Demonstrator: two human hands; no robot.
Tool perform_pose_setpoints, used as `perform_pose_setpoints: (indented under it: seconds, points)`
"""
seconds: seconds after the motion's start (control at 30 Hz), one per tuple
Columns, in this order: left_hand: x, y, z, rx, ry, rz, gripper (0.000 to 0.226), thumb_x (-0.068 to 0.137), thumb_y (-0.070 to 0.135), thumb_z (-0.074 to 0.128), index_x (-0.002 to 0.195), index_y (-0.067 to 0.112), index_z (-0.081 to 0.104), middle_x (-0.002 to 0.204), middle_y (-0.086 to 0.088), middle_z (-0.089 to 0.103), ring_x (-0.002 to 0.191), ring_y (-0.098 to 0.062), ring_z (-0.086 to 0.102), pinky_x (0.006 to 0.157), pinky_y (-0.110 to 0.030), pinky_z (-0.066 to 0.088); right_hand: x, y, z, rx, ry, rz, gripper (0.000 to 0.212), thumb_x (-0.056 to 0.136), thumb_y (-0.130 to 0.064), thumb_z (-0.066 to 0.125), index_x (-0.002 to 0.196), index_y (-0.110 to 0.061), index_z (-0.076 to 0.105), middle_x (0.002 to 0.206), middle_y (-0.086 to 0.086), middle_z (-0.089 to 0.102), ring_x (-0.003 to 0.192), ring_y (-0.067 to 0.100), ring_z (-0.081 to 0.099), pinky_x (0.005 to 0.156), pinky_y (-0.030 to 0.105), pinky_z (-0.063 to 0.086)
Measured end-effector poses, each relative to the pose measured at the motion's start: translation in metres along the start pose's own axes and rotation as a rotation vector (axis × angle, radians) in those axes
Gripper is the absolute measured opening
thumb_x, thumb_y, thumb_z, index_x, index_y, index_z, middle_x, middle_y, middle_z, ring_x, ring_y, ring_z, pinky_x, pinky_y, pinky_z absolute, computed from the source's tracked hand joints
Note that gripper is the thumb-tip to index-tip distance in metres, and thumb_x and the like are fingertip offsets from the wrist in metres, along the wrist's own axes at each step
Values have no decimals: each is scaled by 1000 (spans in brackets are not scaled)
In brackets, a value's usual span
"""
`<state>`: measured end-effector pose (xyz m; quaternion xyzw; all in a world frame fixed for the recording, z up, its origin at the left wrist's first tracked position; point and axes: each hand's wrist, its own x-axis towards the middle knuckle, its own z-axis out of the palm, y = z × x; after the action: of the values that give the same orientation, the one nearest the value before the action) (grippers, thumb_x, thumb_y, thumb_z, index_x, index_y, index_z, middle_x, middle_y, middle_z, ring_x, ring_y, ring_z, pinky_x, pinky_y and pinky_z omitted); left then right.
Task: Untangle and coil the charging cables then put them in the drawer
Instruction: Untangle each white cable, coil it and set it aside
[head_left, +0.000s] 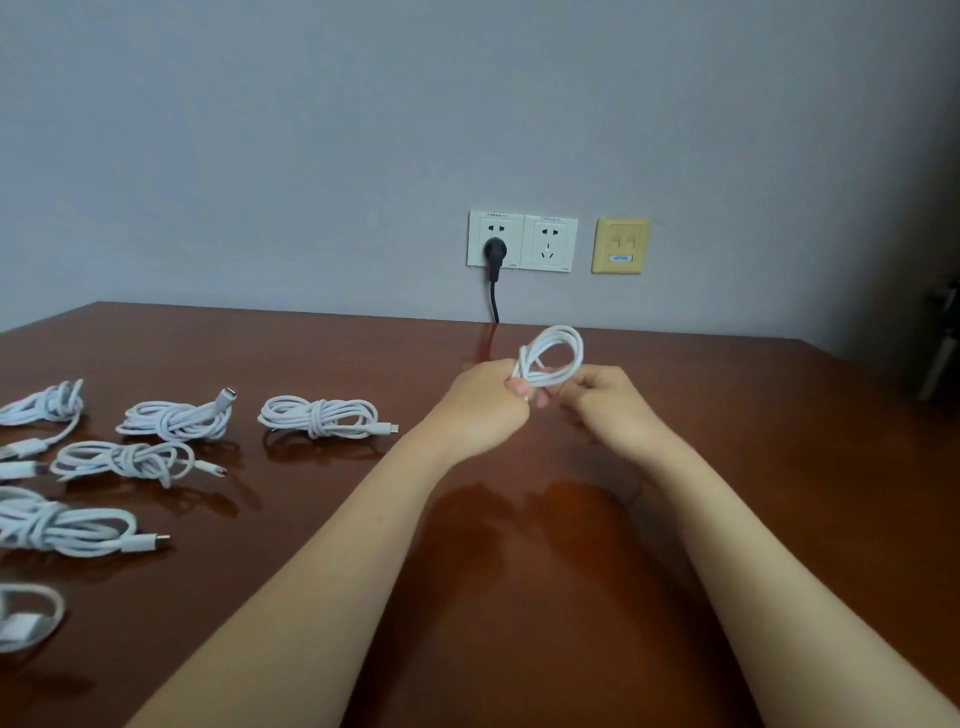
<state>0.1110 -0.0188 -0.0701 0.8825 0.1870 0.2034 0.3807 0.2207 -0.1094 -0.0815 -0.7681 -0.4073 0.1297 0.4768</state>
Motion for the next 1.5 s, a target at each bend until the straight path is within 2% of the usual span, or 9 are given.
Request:
perform_pose_setpoints:
  seconds: [0.13, 0.37, 0.53, 0.7, 0.87, 1.07, 1.27, 1.37, 1.5]
  points:
    - [5, -4, -1, 29, 151, -142, 30, 94, 15, 34, 66, 20, 41, 90, -15, 58, 82, -33, 53, 76, -36, 44, -7, -10, 18, -600, 26, -151, 30, 97, -35, 39, 76, -24, 57, 95, 9, 64, 94, 30, 57, 79, 36, 43]
    - [5, -19, -1, 437, 190, -231, 11, 92, 23, 40, 99, 18, 47, 115, -12, 58, 105, -35, 53, 74, -31, 34, -21, -31, 16, -853, -6, -442, 25, 98, -31, 37, 104, -20, 58, 104, 9, 63, 96, 35, 55, 67, 31, 30]
    - [-3, -12, 8, 705, -76, -64, 8, 87, 14, 45, 94, 17, 45, 112, -8, 56, 98, -30, 54, 73, -31, 35, -23, -28, 2, -646, 94, -355, 27, 90, -35, 55, 64, -31, 52, 71, -12, 52, 80, 19, 49, 65, 27, 27]
    - [-3, -12, 10, 677, -224, 145, 11, 91, 15, 42, 91, 24, 37, 109, -6, 55, 98, -28, 52, 71, -32, 35, -12, -10, -8, -245, 169, -191, 20, 73, -25, 76, 58, -32, 65, 64, -13, 65, 73, 10, 62, 67, 26, 45]
    - [-5, -10, 14, 339, -178, 233, 20, 93, 7, 40, 107, 13, 53, 103, -5, 59, 92, -26, 53, 82, -41, 45, -10, 0, -24, 287, 49, 7, 15, 80, -8, 69, 66, -14, 70, 56, -5, 65, 52, 5, 57, 53, 17, 45]
    - [-1, -6, 14, 41, 8, 202, 22, 95, 7, 40, 107, 10, 58, 86, 3, 59, 81, -17, 53, 75, -30, 42, -3, 14, -20, 427, 6, 178, 34, 92, -1, 44, 68, -16, 62, 43, -9, 35, 33, 2, 19, 33, 14, 12]
    - [4, -9, 12, -9, 232, 49, 16, 92, 9, 44, 79, 18, 47, 72, 10, 46, 77, -20, 45, 66, -28, 33, -6, 2, 5, 39, 43, 7, 34, 93, -30, 53, 64, -17, 66, 39, -12, 37, 40, 4, 33, 44, 16, 27]
    - [5, -9, 9, 61, 284, -33, 23, 92, 15, 45, 71, 18, 38, 76, 1, 45, 80, -24, 42, 66, -31, 31, -6, -6, 17, -292, 90, -94, 37, 95, -34, 48, 62, -22, 57, 67, -3, 57, 73, 19, 54, 68, 29, 39]
    - [5, -11, 6, 202, 300, -114, 11, 97, 19, 40, 89, 12, 39, 90, -6, 46, 87, -29, 44, 69, -31, 31, -15, -17, 25, -718, 13, -202, 25, 98, -28, 37, 91, -14, 56, 99, 15, 61, 95, 39, 55, 68, 33, 33]
